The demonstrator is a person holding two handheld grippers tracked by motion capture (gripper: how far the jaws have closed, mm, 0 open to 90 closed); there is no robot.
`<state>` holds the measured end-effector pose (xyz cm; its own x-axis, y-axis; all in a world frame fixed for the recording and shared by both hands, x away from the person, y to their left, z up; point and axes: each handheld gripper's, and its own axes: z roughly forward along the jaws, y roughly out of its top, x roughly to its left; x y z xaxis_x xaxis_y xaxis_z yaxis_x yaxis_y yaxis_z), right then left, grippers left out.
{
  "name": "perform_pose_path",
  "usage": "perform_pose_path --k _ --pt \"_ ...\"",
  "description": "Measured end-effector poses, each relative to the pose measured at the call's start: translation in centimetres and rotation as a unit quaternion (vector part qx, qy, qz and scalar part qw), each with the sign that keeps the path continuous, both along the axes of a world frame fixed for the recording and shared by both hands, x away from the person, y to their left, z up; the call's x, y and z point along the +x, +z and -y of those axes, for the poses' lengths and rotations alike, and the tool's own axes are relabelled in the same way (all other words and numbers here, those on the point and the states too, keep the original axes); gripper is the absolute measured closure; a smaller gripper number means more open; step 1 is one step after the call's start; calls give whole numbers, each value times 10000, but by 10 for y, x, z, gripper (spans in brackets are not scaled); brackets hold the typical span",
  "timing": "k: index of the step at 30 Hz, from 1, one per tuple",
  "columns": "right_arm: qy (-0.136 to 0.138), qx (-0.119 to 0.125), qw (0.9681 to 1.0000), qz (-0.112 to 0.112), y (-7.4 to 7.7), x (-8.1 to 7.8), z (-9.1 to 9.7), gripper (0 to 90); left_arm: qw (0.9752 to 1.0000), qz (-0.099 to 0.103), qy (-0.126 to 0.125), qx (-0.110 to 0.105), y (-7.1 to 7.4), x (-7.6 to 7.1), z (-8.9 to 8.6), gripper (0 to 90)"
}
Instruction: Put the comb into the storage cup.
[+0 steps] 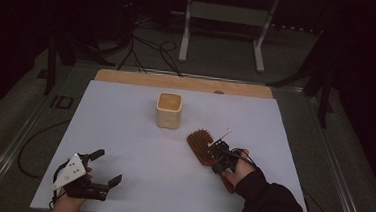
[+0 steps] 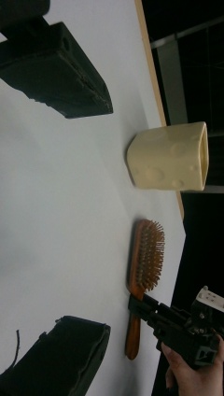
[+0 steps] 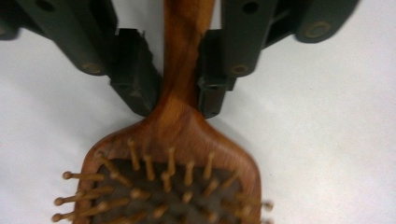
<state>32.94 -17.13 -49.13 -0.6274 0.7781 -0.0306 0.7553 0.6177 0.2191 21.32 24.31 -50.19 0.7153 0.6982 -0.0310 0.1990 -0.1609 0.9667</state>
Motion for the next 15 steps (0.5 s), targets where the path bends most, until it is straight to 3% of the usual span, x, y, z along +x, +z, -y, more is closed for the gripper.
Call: perform_pose_path --k 5,8,15 --pt "70 29 10000 -11 0 1 1 708 10000 -9 -2 0 0 0 0 0" --pt "-33 125 9999 9 -1 0 3 722 10000 -32 -10 19 -1 0 0 0" --pt "-89 232 9995 215 -2 -6 5 731 10000 -53 -3 16 -1 1 0 0"
